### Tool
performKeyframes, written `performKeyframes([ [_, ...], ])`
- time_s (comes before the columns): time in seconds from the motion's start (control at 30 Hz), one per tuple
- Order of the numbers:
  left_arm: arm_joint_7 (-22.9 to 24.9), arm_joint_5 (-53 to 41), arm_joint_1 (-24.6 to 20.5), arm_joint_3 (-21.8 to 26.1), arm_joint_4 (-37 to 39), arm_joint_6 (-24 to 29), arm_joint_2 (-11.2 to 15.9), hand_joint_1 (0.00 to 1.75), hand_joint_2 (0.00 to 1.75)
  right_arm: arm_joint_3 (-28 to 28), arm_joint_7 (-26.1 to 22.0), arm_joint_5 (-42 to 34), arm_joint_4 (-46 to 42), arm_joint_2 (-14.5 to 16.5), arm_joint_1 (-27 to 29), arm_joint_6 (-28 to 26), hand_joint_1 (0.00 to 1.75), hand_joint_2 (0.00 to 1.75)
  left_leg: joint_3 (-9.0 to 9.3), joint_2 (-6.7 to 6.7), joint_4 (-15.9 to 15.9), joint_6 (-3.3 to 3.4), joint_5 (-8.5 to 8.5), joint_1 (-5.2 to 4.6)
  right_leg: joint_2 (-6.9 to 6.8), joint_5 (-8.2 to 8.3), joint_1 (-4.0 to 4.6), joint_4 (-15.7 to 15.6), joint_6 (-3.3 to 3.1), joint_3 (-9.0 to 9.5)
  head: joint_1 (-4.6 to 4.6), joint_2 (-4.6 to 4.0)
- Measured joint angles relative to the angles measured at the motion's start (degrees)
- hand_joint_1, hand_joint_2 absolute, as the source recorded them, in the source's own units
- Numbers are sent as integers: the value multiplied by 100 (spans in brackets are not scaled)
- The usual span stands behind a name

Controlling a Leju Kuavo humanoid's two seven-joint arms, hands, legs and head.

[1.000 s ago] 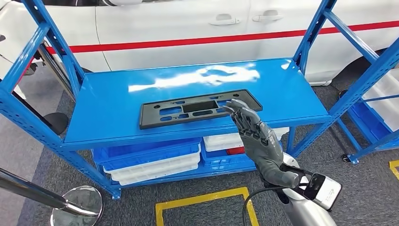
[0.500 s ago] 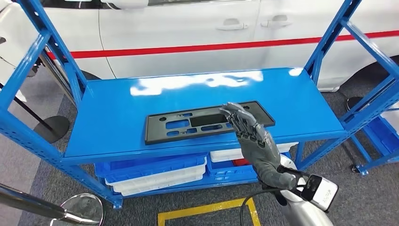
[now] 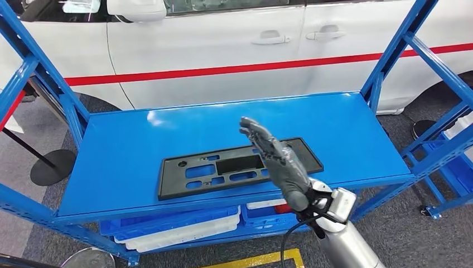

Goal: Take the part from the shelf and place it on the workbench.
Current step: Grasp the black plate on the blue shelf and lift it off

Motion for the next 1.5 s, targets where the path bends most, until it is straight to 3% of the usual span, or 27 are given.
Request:
performKeyframes([
  [0.03, 78, -55, 8, -19, 0, 8, -4, 0, 0, 87, 59, 119, 168, 40, -27, -50, 0, 175, 9, 2, -87, 41, 135, -12, 3, -43, 5, 14, 29, 8, 1, 0],
  [0.17, 286, -152, 51, -93, 3, 17, -57, 0, 0, 399, -27, 703, 780, 161, -83, -458, 0, 175, 56, -17, -137, 147, 157, 14, 0, -251, -5, 177, 155, -49, -1, 0],
  [0.2, 310, -158, 56, -111, 4, 27, -69, 0, 0, 449, -53, 811, 896, 175, -91, -552, 0, 175, 68, -19, -153, 168, 150, 27, 0, -392, -28, 430, 197, -177, 0, 0],
  [0.27, 378, -172, 68, -131, 4, 71, -69, 0, 0, 538, -67, 1170, 1107, 187, -104, -841, 0, 175, 78, -22, -160, 190, 122, 28, -1, -708, -92, 1209, 280, -623, 0, 0],
  [0.3, 430, -184, 78, -137, 4, 100, -72, 0, 0, 584, -62, 1469, 1231, 189, -108, -1084, 0, 175, 85, -25, -160, 190, 106, 29, -3, -777, -127, 1540, 311, -841, 0, 0],
  [0.33, 478, -197, 92, -140, 4, 124, -74, 0, 0, 626, -57, 1779, 1357, 192, -112, -1344, 0, 175, 99, -29, -160, 182, 89, 32, -5, -735, -158, 1684, 335, -973, 0, 0],
  [0.37, 521, -208, 107, -141, 4, 143, -76, 0, 0, 659, -54, 2080, 1484, 194, -121, -1614, 0, 175, 123, -34, -160, 172, 71, 35, -8, -571, -185, 1591, 351, -989, 0, 0],
  [0.43, 579, -218, 134, -143, 4, 165, -81, 0, 0, 686, -54, 2642, 1727, 192, -165, -2132, 0, 175, 183, -42, -162, 136, 35, 43, -14, -74, -216, 853, 358, -730, 0, 0],
  [0.5, 601, -201, 146, -143, 4, 176, -86, 0, 0, 678, -52, 3161, 1968, 176, -221, -2569, 0, 175, 210, -46, -159, 82, 11, 36, -15, 201, -193, 208, 328, -476, -1, 0],
  [0.57, 607, -175, 157, -142, 4, 178, -90, 0, 0, 633, -41, 3608, 2167, 131, -251, -2911, 0, 175, 214, -49, -175, 13, 11, 36, -7, 208, -152, 68, 271, -427, -1, 0],
  [0.67, 626, -158, 166, -141, 4, 169, -87, 0, 0, 480, 16, 4179, 2338, -19, -315, -3349, 0, 175, 197, -40, -75, -74, -83, 43, -14, 249, -170, -15, 145, -369, -1, 0],
  [0.7, 632, -158, 165, -141, 4, 163, -85, 0, 0, 422, 37, 4319, 2376, -82, -343, -3458, 0, 175, 109, -34, 148, -83, -222, 42, -23, 261, -177, -48, 103, -341, -1, 0],
  [0.77, 640, -159, 171, -141, 4, 155, -82, 0, 0, 329, 61, 4471, 2441, -198, -369, -3572, 0, 175, -217, -26, 889, -83, -601, 47, -38, 255, -155, -56, 50, -318, -1, 0],
  [0.83, 647, -163, 182, -140, 4, 151, -81, 0, 0, 278, 69, 4541, 2488, -274, -356, -3608, 0, 175, -472, -25, 1439, -84, -774, 47, -36, 240, -122, -43, 29, -312, -1, 0],
  [0.87, 648, -169, 187, -140, 4, 151, -79, 0, 0, 260, 73, 4605, 2502, -308, -345, -3650, 0, 175, -459, -25, 1415, -76, -702, 46, -30, 231, -109, -34, 26, -307, -1, 0],
  [0.9, 643, -180, 188, -140, 4, 151, -74, 0, 0, 242, 77, 4714, 2503, -345, -327, -3738, 0, 175, -323, -25, 1147, -58, -532, 45, -24, 217, -97, -23, 28, -295, -1, 0],
  [0.93, 632, -194, 187, -140, 4, 151, -68, 0, 0, 227, 81, 4861, 2488, -388, -301, -3855, 0, 175, -113, -24, 729, -30, -336, 42, -20, 196, -89, -9, 37, -280, -1, 0],
  [1.0, 598, -222, 184, -140, 4, 149, -54, 0, 0, 212, 100, 5192, 2423, -485, -232, -4086, 0, 175, 245, -24, 44, 25, -114, 19, -19, 153, -64, 22, 76, -265, -1, 0],
  [1.03, 582, -230, 185, -141, 4, 146, -51, 0, 0, 213, 124, 5353, 2377, -526, -195, -4150, 0, 175, 322, -25, -102, 47, -99, 7, -19, 141, -58, 33, 98, -265, 0, 0],
  [1.17, 540, -235, 188, -140, 4, 140, -52, 0, 0, 257, 252, 5772, 2195, -628, -84, -4187, 0, 175, 366, -22, -205, 148, -82, 14, -10, 52, -81, 117, 210, -289, 0, 0],
  [1.23, 526, -235, 179, -139, 4, 140, -54, 0, 0, 288, 272, 5806, 2139, -672, -62, -4185, 0, 175, 387, -17, -257, 192, -58, 34, -5, -229, -109, 591, 268, -508, 0, 0],
  [1.3, 518, -235, 180, -139, 4, 140, -53, 0, 0, 306, 282, 5820, 2123, -707, -37, -4184, 0, 175, 386, -17, -262, 199, -57, 34, -7, -552, -149, 1362, 318, -907, 0, 0],
  [1.33, 517, -235, 183, -139, 4, 140, -53, 0, 0, 314, 286, 5824, 2123, -720, -15, -4183, 0, 175, 387, -19, -260, 196, -60, 35, -8, -598, -171, 1611, 339, -1050, 0, 0],
  [1.37, 517, -235, 187, -139, 4, 140, -53, 0, 0, 321, 289, 5829, 2121, -730, 6, -4181, 0, 175, 390, -22, -259, 190, -65, 37, -11, -525, -192, 1637, 356, -1091, 0, 0],
  [1.4, 517, -235, 188, -139, 4, 140, -54, 0, 0, 328, 290, 5832, 2116, -740, 21, -4179, 0, 175, 398, -25, -256, 180, -71, 40, -14, -344, -212, 1419, 367, -1009, 0, 0],
  [1.43, 517, -235, 189, -139, 4, 140, -56, 0, 0, 333, 293, 5829, 2106, -749, 27, -4173, 0, 175, 412, -27, -253, 166, -80, 44, -16, -105, -230, 1024, 373, -834, 0, 0],
  [1.5, 514, -235, 188, -139, 4, 140, -60, 0, 0, 337, 300, 5753, 2088, -764, 21, -4125, 0, 175, 429, -31, -247, 116, -96, 38, -14, 200, -232, 271, 358, -485, -1, 0],
])
